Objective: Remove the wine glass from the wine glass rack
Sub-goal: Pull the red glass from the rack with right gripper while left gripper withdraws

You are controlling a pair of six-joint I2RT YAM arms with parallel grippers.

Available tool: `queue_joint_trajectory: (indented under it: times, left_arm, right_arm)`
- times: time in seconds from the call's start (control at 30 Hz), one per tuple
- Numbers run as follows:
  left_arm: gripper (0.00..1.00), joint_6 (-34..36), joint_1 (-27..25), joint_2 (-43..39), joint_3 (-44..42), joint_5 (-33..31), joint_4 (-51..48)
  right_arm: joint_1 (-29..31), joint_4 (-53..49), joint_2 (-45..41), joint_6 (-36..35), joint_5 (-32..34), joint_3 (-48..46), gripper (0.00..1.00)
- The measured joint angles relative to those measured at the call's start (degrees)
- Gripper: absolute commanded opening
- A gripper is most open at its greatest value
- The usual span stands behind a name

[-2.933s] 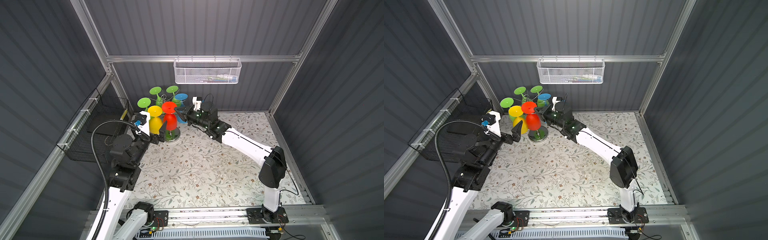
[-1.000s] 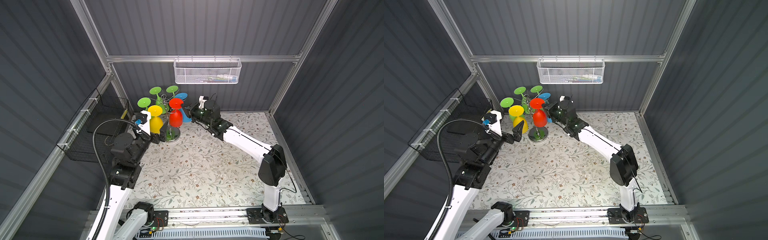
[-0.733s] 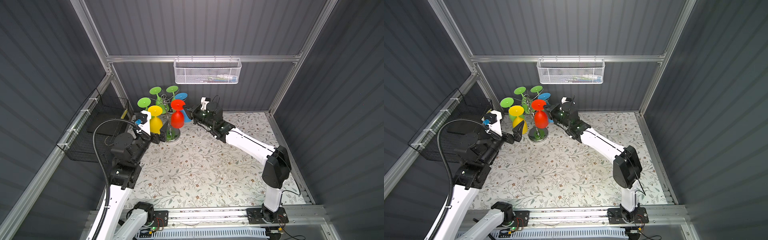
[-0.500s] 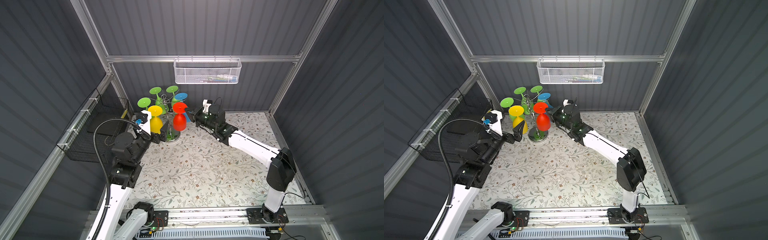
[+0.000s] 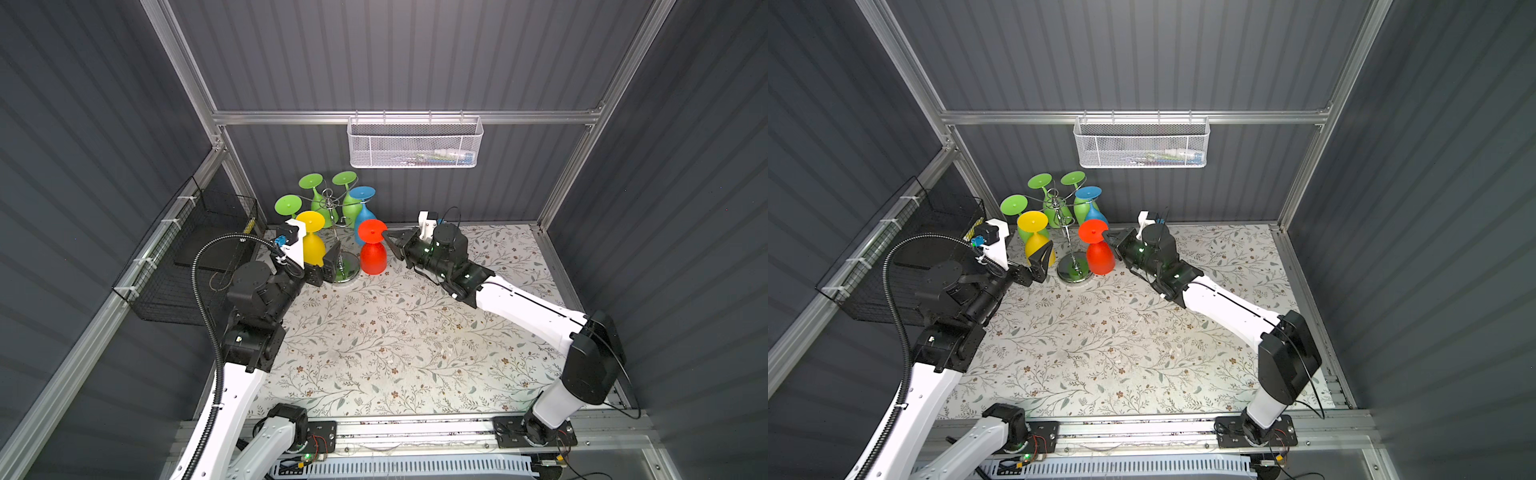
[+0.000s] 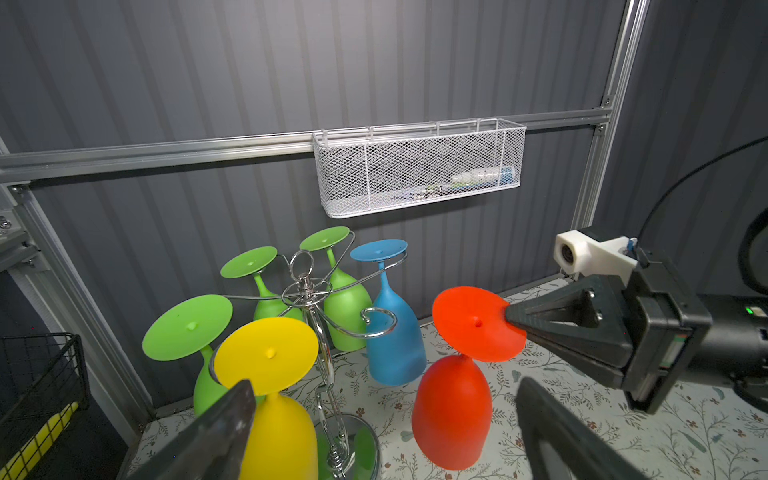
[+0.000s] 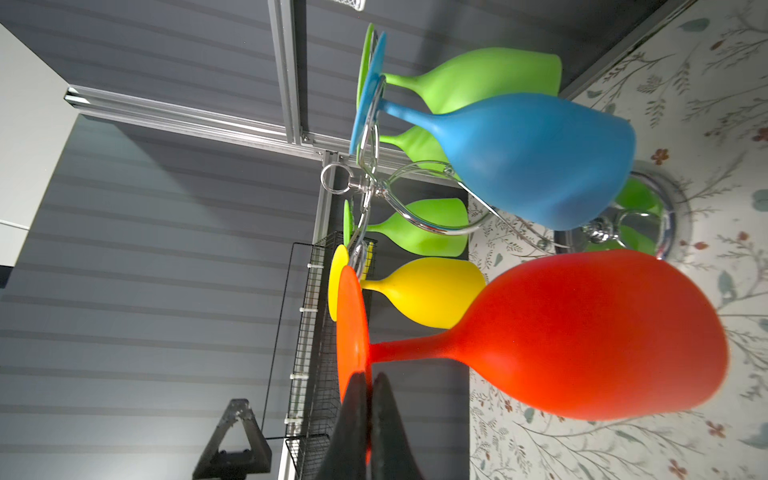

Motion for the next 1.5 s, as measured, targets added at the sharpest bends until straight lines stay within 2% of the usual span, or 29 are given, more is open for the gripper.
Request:
queue_joint_trajectory:
  times: [0.3, 0.63, 0.73, 0.93, 1.17, 1.33, 1.5]
  left_arm:
    - [0.99, -1.75, 0.00, 1.25, 0.00, 1.16, 0.22]
    - [0.96, -6.93, -0.94, 6.56, 1.11, 4.00, 0.33]
    - [0.95, -8.72, -4.28, 8.98, 3.58, 3.50, -0.57]
    - [0.91, -12.20, -14.36, 12.92, 10.78, -0.61, -5.81]
    - [0.88, -25.20, -15.74, 14.67, 13.62, -2.01, -12.83]
    - [0.78, -36.87, -16.33, 16.02, 12.81, -1.79, -17.05]
    - [0.74, -47.06, -21.16, 18.78, 11.76, -1.57, -18.58]
  right_arm:
    - [0.04, -0.02, -11.08, -9.57, 0.37, -11.82, 0.00]
    - [0.15, 0.24, -23.85, -30.32, 0.63, -26.91, 0.00]
    - [0.35, -0.13, -27.34, -36.72, 0.70, -30.64, 0.00]
    - [1.03, -2.23, -34.03, -50.49, 1.81, -34.34, 0.00]
    - [1.99, -3.30, -36.39, -64.83, 5.68, -38.23, 0.00]
    - [4.17, -1.51, -37.68, -73.75, 10.29, -43.89, 0.00]
    - [5.66, 2.58, -38.88, -80.94, 14.21, -48.04, 0.00]
